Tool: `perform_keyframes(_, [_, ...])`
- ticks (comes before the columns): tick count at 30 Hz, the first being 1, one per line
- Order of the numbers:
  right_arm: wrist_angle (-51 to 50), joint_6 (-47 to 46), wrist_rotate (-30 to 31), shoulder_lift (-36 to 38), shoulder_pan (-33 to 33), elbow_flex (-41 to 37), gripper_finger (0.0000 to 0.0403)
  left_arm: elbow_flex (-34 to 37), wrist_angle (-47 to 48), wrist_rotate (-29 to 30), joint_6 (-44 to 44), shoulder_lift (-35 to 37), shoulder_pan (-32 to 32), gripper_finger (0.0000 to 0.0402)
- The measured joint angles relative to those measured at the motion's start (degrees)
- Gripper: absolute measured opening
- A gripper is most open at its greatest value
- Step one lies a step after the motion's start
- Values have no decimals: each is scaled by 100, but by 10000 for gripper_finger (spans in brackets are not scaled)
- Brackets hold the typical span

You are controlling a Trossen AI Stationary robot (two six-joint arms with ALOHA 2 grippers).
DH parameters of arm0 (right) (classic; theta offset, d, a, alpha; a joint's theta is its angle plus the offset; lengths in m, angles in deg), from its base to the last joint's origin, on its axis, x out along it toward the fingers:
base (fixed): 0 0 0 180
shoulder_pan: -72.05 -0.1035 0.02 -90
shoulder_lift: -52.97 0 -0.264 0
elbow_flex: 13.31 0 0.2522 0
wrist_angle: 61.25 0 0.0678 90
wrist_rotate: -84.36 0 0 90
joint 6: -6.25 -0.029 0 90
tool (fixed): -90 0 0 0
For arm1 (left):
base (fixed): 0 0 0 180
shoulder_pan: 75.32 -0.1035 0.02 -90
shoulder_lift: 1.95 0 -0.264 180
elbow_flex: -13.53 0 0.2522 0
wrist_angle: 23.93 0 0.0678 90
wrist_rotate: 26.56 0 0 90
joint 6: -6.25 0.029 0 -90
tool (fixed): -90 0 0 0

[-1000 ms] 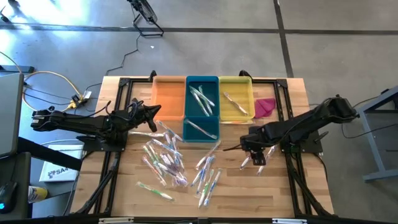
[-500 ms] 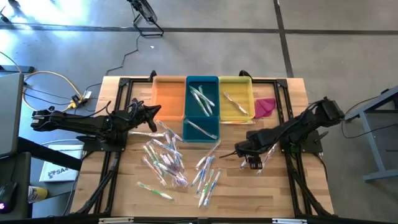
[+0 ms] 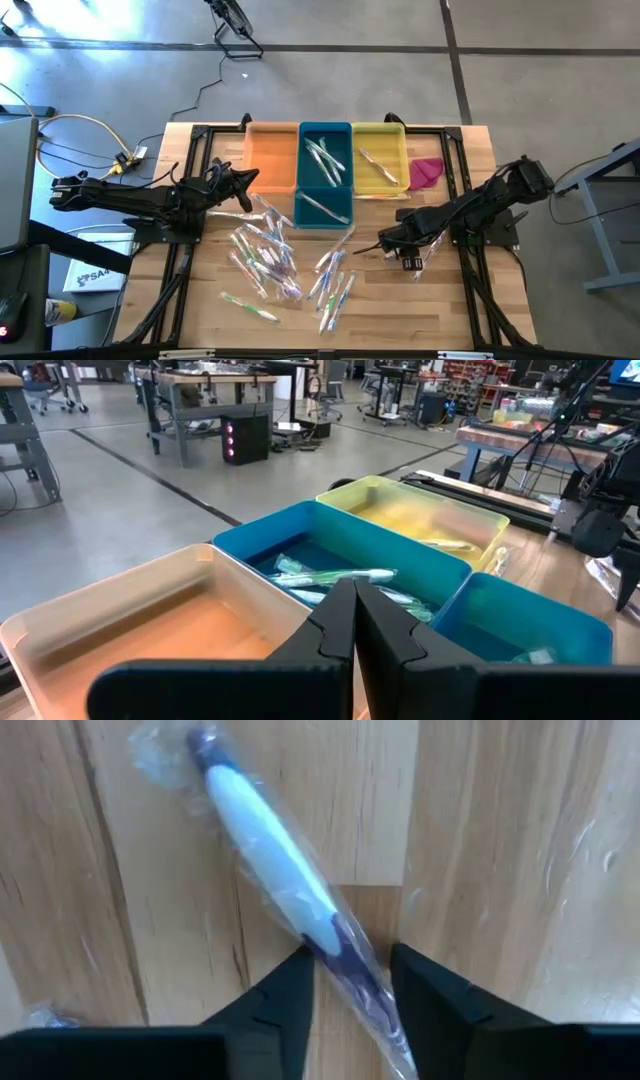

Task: Pick & Place Toothbrushes
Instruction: Put the violet toothbrush into the yellow bin

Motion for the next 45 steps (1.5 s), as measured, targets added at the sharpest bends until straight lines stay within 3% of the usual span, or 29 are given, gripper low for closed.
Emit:
perform_keyframes(12, [19, 4, 36, -4, 8, -6, 33, 0, 1, 0, 0, 0, -1, 0])
perform_keyframes(20, [19, -21, -21, -9, 77, 0, 30, 0, -1, 2, 0, 0, -1, 0])
perform_keyframes(28, [-74, 251, -337, -54, 552, 300, 29, 0, 1, -5, 0, 0, -1, 0])
perform_keyframes(36, [-228, 863, -339, -41, 1080, 983, 28, 0, 122, -12, 0, 0, -1, 0])
perform_keyframes(45, [-1432, 1306, -219, -26, 1546, 2110, 28, 0, 120, -20, 0, -2, 1, 0])
